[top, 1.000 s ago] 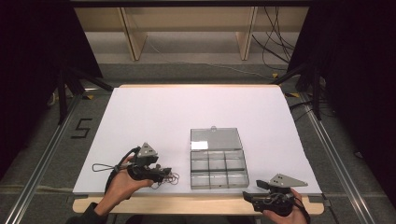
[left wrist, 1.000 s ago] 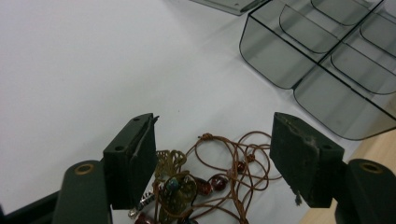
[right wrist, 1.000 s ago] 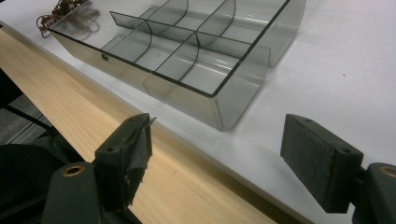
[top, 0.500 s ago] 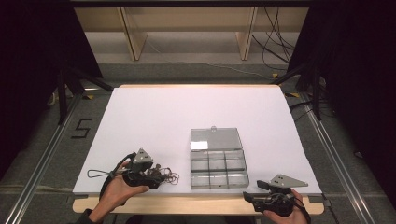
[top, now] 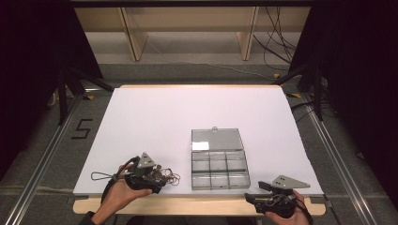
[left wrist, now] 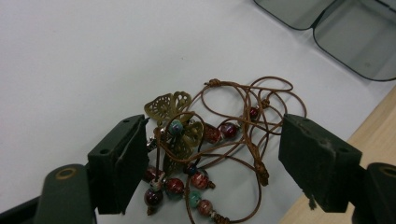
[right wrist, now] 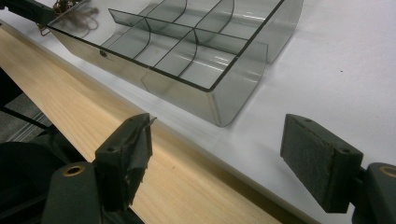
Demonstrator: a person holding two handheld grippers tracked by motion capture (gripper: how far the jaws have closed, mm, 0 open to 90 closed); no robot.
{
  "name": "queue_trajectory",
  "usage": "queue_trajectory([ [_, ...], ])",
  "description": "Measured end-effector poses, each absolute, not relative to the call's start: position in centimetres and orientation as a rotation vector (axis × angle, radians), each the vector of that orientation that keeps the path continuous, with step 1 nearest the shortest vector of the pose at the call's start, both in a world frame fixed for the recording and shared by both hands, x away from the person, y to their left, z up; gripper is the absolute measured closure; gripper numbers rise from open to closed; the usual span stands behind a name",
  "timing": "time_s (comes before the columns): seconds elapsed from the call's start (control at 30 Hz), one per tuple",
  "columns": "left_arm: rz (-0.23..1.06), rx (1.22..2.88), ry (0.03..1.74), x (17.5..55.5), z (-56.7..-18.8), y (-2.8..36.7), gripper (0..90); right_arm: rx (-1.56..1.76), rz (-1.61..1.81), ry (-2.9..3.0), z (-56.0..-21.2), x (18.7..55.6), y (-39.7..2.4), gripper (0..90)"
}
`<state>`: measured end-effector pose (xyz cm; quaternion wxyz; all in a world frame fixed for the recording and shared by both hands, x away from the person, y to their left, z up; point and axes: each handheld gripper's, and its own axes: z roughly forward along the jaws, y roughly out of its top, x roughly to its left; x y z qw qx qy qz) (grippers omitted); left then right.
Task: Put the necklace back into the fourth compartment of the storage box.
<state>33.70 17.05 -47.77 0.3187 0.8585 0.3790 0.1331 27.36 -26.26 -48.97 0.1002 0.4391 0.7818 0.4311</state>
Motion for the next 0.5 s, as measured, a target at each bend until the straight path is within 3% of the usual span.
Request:
queue_trajectory([
  [0.5,0.384,2.272,0.985,33.93,-48.27,17.54,30.0,1.305,1.273,2.314,-48.92,27.30,-26.11,26.0],
])
